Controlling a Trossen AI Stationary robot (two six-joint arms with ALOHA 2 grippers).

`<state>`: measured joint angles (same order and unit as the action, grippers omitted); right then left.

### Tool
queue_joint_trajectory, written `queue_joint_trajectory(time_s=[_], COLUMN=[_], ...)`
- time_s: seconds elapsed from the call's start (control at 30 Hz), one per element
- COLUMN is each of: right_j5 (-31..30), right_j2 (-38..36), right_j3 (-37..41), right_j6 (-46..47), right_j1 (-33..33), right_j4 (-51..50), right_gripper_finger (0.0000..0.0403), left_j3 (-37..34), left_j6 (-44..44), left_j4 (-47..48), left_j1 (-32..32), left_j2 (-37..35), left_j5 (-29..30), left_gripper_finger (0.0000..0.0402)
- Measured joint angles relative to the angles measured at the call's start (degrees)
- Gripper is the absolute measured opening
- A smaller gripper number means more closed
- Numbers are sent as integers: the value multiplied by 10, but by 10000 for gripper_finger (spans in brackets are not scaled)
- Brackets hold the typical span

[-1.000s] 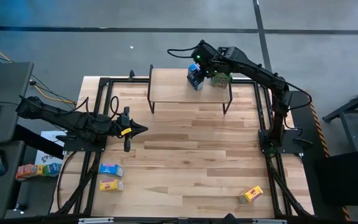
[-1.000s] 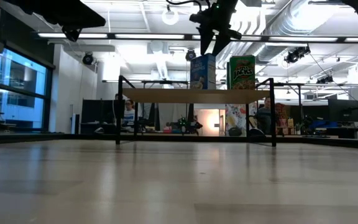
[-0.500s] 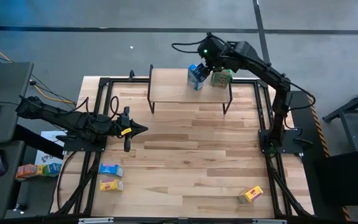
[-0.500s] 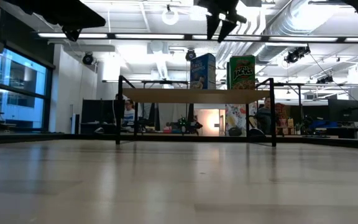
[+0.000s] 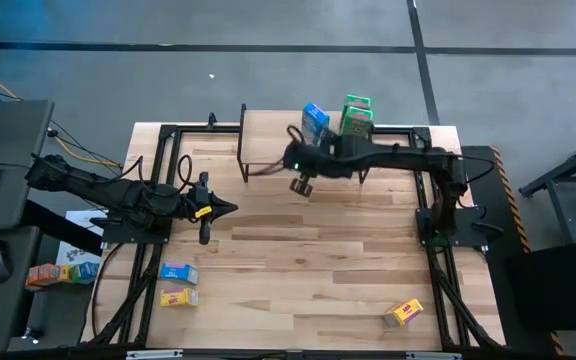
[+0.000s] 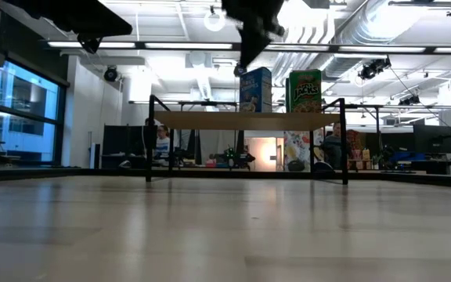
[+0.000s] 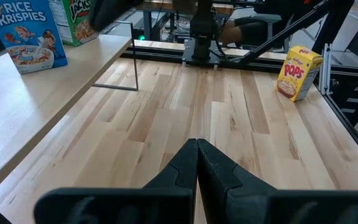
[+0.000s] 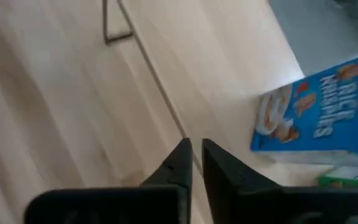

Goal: Stack cereal on shelf
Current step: Adjust the Blue cereal box to be next to the line of green cereal boxes

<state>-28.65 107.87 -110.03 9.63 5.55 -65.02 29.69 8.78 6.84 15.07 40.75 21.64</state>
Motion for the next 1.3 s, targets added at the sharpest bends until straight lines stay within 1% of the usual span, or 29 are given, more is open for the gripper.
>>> queue_joint_trajectory(time_s=[0.13,0.2,0.27,0.37,0.43,0.5,0.53,0.63,0.7,0.87,1.0,1.3], right_j5=[-56,-64,-63,-56,-41,-23,-17,-20,-41,-73,-104,-153], right_j2=[-35,-75,-122,-186,-210,-215,-215,-203,-195,-180,-179,-179], right_j3=[109,175,246,357,425,475,492,519,528,527,527,527], right_j6=[30,45,49,49,49,60,68,88,96,96,94,83], right_j1=[1,6,12,25,38,53,60,75,82,93,92,92], right_j4=[51,117,221,424,550,628,652,691,693,712,711,709], right_gripper_finger=[18,7,3,3,1,1,1,0,0,0,0,0], left_j3=[0,0,0,0,0,0,0,0,0,0,0,0], left_j6=[0,0,-5,-9,-9,-9,-9,-10,-10,-16,-19,-19], left_j4=[0,0,-1,-2,-3,-3,-3,-3,-3,-3,-3,-3], left_j1=[0,0,0,0,0,0,0,0,0,0,0,0], left_j2=[0,0,0,0,0,0,0,0,0,0,1,8], left_j5=[0,0,0,0,0,0,0,5,12,16,16,18], left_gripper_finger=[0,0,0,0,0,0,0,0,0,0,0,0])
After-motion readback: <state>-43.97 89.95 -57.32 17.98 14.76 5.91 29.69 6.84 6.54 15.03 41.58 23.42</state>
